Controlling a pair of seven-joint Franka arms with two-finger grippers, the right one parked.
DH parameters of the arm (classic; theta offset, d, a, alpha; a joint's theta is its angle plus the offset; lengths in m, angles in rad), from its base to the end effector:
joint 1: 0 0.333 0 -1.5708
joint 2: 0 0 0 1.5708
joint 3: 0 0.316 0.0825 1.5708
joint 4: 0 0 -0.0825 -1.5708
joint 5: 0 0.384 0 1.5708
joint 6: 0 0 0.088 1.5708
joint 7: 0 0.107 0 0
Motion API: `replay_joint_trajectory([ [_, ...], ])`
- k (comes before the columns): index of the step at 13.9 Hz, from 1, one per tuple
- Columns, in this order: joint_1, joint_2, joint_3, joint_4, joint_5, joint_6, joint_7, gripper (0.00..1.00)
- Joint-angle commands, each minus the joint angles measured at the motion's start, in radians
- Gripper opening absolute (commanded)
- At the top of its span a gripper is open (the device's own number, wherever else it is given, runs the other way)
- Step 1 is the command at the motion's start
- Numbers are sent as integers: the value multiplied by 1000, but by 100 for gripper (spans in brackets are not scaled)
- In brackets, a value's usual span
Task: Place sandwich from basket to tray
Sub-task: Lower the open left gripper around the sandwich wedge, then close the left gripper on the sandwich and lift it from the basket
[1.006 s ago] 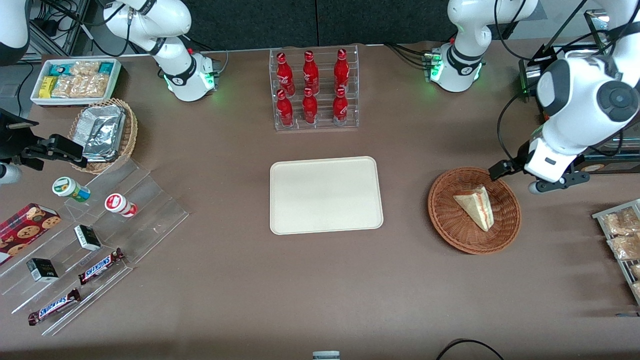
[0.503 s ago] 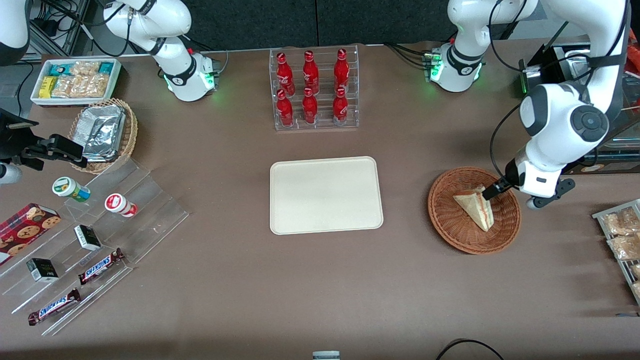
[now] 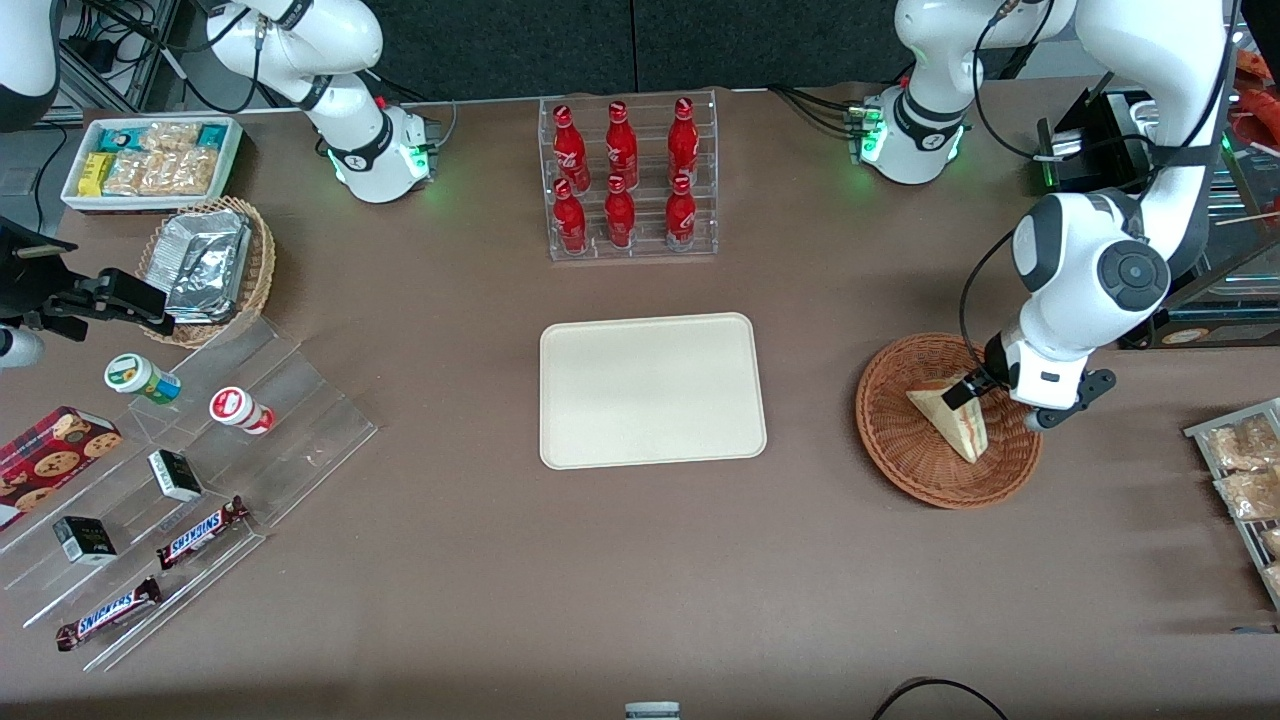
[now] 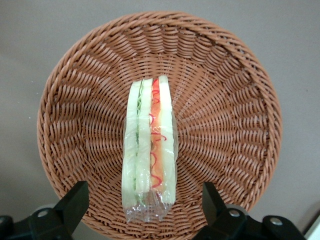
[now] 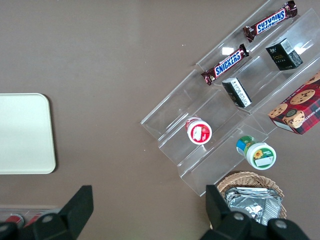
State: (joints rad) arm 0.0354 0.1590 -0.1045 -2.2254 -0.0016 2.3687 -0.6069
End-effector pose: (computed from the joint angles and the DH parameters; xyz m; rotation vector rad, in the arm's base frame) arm 0.5403 -0.0372 0.3016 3.0163 0.8350 -0.0311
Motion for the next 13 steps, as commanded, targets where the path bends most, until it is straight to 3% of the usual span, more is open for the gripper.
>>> replay_joint_trajectory([
  [1,-6,25,2,-3,20,36,-27,100],
  [6,-6,74,2,-6,20,70,-33,98],
  [7,-6,77,2,-11,19,70,-40,85],
  [8,-6,77,2,-13,19,69,-65,62],
  [9,-6,77,2,-16,19,67,-91,27],
  [10,-6,77,2,-16,19,64,-96,0],
  [13,-6,96,-1,-3,19,46,-103,0],
])
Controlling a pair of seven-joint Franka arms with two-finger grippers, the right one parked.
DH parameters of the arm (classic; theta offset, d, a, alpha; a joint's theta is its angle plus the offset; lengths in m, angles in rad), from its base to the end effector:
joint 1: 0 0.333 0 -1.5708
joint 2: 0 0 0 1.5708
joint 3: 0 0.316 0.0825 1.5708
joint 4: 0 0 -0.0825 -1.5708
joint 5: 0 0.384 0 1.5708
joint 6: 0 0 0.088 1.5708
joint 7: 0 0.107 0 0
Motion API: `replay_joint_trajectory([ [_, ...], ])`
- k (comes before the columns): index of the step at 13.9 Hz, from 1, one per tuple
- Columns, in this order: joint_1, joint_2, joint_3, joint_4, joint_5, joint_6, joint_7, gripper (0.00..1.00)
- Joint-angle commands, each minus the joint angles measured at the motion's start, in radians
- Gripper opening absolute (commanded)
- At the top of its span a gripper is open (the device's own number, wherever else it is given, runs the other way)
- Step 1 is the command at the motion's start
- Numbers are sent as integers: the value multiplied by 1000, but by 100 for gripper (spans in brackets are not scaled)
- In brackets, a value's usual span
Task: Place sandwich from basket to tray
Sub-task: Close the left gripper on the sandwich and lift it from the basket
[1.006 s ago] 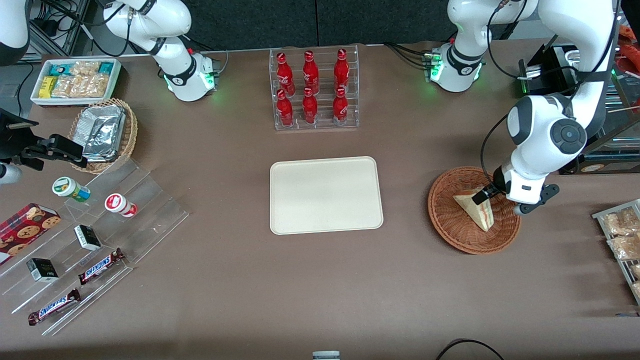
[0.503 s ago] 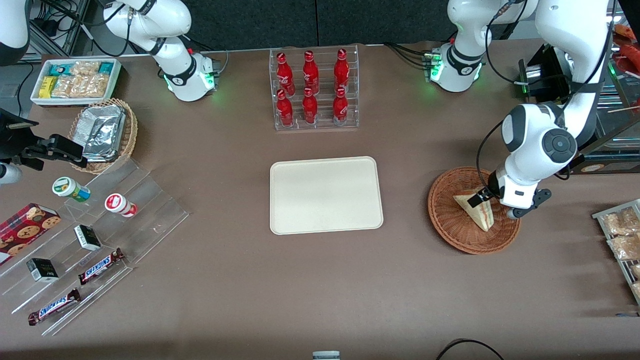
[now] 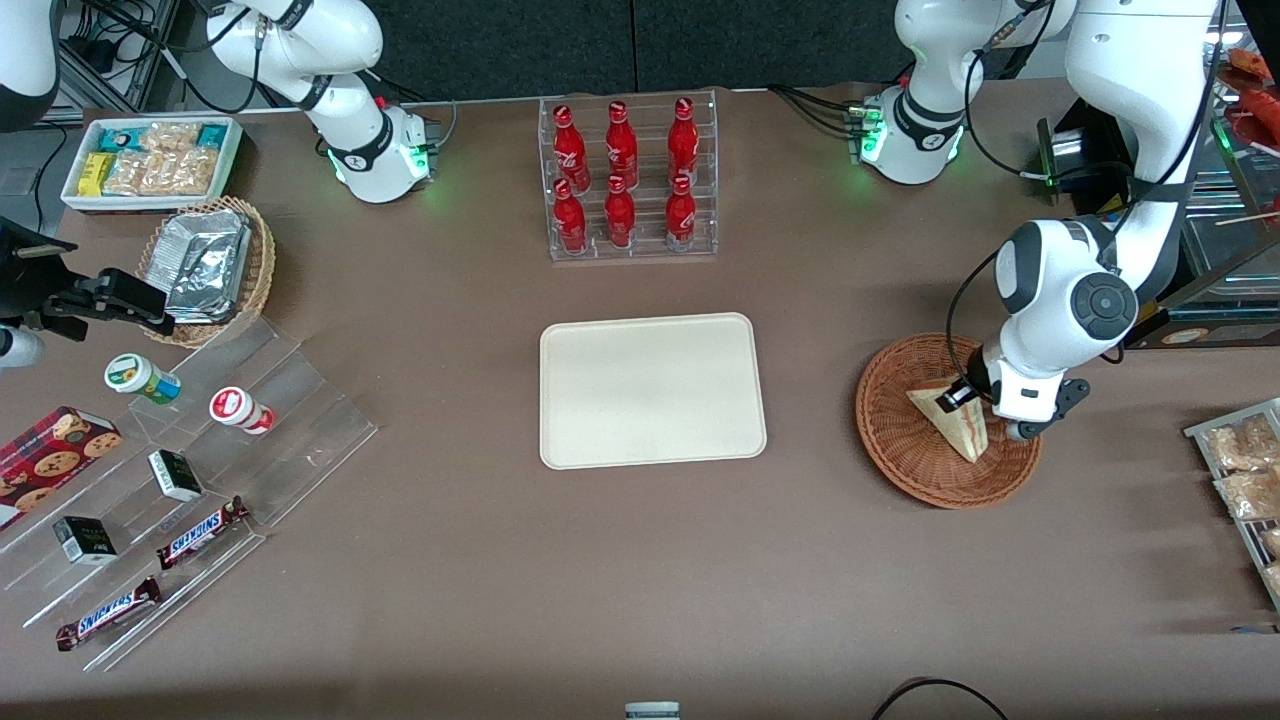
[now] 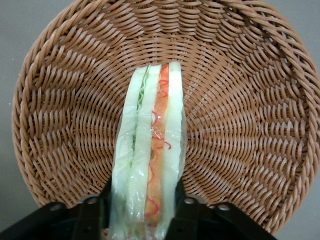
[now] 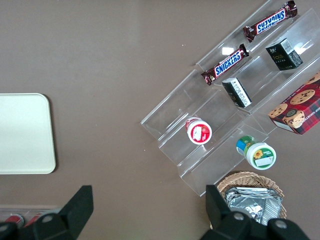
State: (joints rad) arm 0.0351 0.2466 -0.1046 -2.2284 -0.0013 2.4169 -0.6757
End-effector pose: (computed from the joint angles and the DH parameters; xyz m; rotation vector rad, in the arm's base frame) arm 0.5398 -0.0378 0.2573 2.9916 0.9412 -0.0980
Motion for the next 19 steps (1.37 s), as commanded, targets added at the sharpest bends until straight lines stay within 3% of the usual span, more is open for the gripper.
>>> replay_joint_trajectory([
  [1,-6,11,0,9,18,-4,-35,0],
  [8,-8,0,-3,235,20,-347,-15,0],
  [19,-9,17,-323,335,18,-389,-28,0],
])
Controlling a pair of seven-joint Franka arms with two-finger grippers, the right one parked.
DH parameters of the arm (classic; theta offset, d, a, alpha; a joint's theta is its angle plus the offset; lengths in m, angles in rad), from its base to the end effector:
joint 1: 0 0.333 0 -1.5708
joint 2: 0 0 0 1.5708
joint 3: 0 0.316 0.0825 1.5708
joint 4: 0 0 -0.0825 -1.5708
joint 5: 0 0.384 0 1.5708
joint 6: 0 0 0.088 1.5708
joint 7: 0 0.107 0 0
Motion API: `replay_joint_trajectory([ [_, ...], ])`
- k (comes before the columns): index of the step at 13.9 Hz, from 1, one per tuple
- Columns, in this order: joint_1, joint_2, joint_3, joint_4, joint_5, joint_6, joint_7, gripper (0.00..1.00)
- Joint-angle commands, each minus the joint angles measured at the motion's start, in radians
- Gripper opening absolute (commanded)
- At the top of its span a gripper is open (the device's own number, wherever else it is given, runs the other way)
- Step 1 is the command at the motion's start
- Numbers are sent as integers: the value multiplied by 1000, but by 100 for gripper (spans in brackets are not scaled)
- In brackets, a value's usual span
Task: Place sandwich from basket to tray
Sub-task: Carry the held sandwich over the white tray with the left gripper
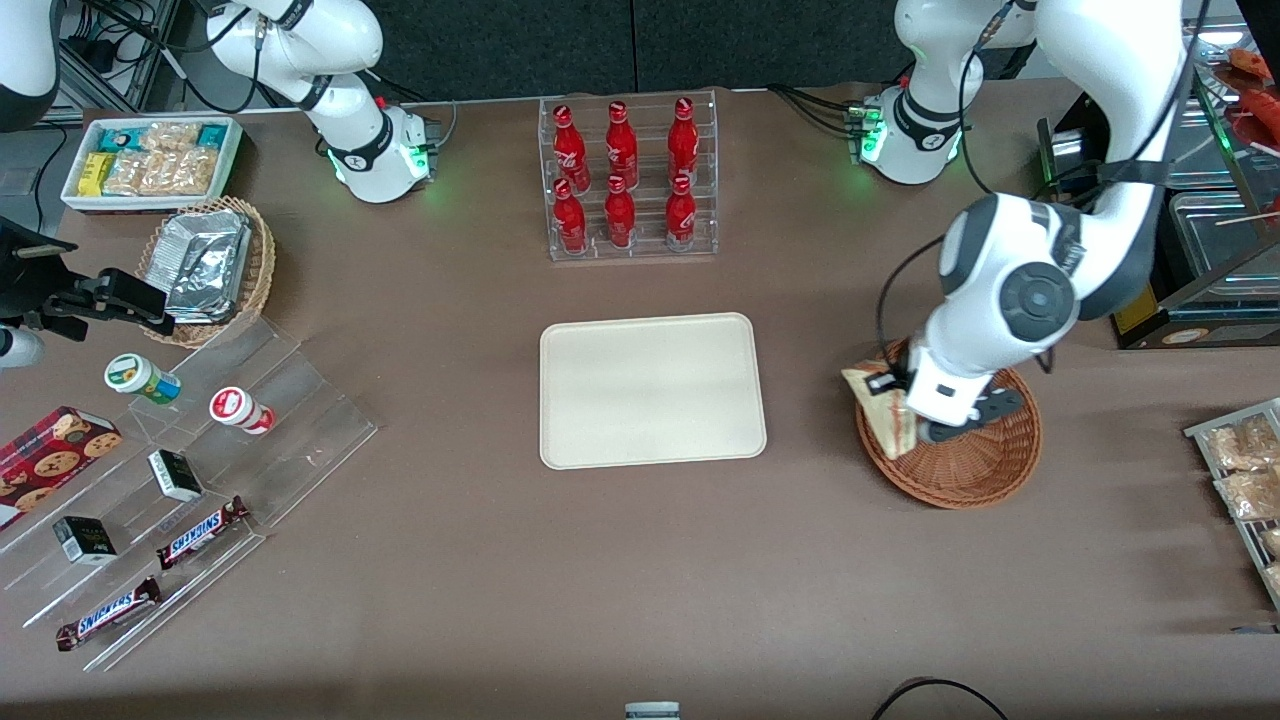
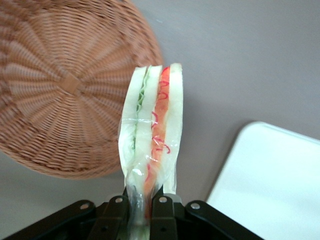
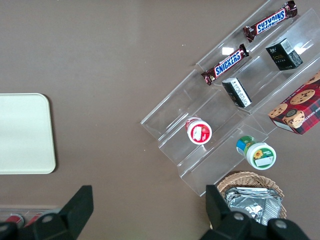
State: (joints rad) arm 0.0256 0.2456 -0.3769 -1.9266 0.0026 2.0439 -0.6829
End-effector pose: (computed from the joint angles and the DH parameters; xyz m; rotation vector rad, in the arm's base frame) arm 0.5601 -0.1958 0.3626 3.0688 0.5198 -0.2182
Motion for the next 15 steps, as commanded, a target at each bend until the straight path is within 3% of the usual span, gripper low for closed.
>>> replay_joint_trajectory([
  [1,0,39,-83,53,14,-18,-26,0],
  [3,-4,79,-141,99,20,-21,-68,0],
  [4,-56,107,-146,121,42,-24,-82,0],
  [9,-217,245,-146,233,180,-27,-240,0],
  [15,-377,429,-140,423,296,-47,-374,0],
])
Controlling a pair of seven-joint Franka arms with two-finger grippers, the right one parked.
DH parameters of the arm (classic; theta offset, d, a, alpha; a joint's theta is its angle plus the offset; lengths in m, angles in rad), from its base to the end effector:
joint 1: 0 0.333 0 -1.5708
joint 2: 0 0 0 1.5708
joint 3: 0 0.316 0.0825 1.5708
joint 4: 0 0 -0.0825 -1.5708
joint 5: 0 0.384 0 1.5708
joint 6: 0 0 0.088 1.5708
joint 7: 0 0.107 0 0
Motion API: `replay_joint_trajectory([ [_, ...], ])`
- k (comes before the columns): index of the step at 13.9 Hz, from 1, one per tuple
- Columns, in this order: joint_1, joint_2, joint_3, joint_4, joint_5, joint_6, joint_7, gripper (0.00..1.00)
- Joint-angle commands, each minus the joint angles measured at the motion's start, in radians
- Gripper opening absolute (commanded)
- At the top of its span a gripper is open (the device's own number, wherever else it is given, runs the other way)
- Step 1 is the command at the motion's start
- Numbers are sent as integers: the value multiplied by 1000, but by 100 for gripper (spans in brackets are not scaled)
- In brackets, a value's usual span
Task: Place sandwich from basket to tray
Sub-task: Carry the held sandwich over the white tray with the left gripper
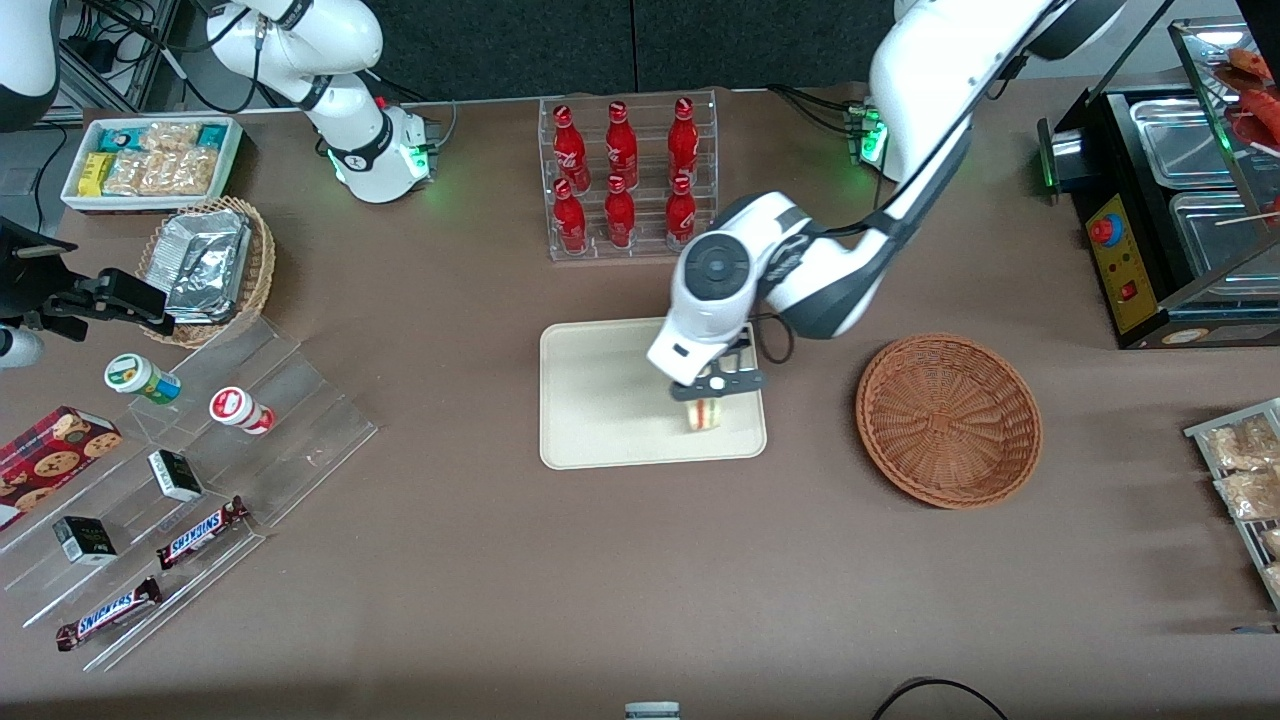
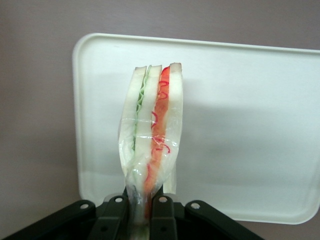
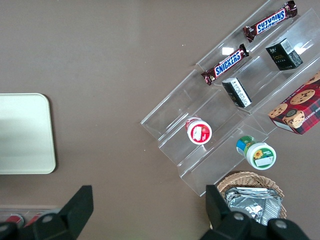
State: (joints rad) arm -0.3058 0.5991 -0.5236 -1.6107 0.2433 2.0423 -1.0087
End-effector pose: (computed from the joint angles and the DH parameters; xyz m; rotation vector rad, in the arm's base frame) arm 0.4990 -0.4570 0.3069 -3.1140 -0.1922 0.1723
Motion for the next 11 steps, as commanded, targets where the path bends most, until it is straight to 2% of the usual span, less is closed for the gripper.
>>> replay_joint_trajectory([
  [1,-61,105,7,139,68,-51,-51,0],
  [5,-130,201,40,268,90,-108,-53,0],
  [11,-138,240,51,276,90,-97,-37,0],
])
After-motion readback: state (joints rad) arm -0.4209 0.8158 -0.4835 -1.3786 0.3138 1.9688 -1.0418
